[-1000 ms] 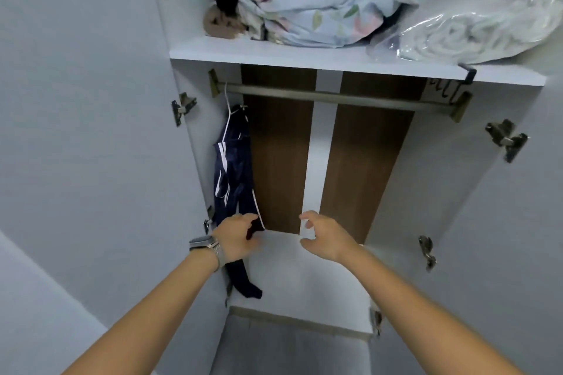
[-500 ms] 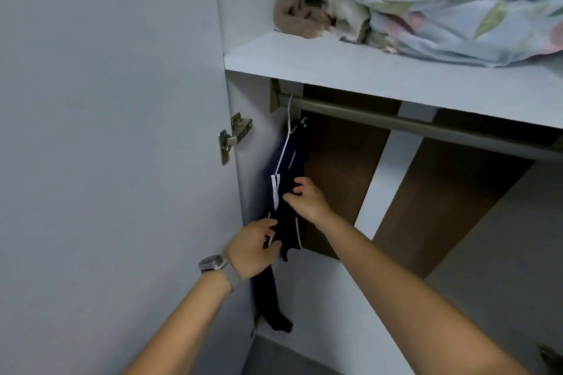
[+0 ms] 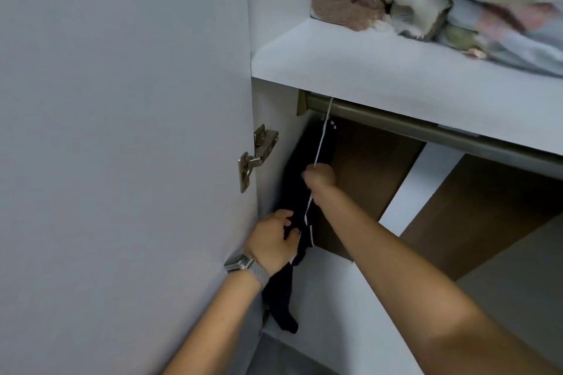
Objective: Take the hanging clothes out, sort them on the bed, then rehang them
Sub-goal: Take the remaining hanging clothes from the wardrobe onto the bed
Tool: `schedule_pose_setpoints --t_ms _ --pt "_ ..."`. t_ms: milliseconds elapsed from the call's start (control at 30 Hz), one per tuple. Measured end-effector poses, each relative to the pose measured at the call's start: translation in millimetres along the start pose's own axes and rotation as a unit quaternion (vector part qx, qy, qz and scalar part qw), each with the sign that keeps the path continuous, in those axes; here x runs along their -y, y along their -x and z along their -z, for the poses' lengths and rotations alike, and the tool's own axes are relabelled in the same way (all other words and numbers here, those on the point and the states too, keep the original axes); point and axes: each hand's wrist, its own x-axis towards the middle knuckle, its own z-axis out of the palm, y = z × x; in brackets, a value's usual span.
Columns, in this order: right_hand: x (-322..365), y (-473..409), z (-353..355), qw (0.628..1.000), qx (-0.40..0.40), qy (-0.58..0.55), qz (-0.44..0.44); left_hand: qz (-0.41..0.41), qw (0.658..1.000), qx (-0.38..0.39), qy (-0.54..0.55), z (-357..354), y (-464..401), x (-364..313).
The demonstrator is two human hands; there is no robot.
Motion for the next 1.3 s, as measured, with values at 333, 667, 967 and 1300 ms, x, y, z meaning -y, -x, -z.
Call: schedule_pose_setpoints --t_ms 333,667,967,1300 --pt "-41.6 61.5 98.5 0.991 -0.003 -0.105 0.086 -0.013 0.995 -0.016 0.101 -19.6 -16.8 -28.8" --pt "-134.9 121.6 205.4 0.975 0.018 0.196 0.106 -0.211 0.973 0.039 -0.088 -64.0 -27.1 -63.7" --pt "-180.3 240.3 243.6 0.958 -0.093 0.243 0.121 -0.354 0.92 0.152 -0.065 -108.6 4.4 -88.6" --pt "-258.2 426.0 246.1 0.894 -0.415 0.166 -0.04 -0.468 0.859 0.205 -0.019 -156.9 124.5 -141.2"
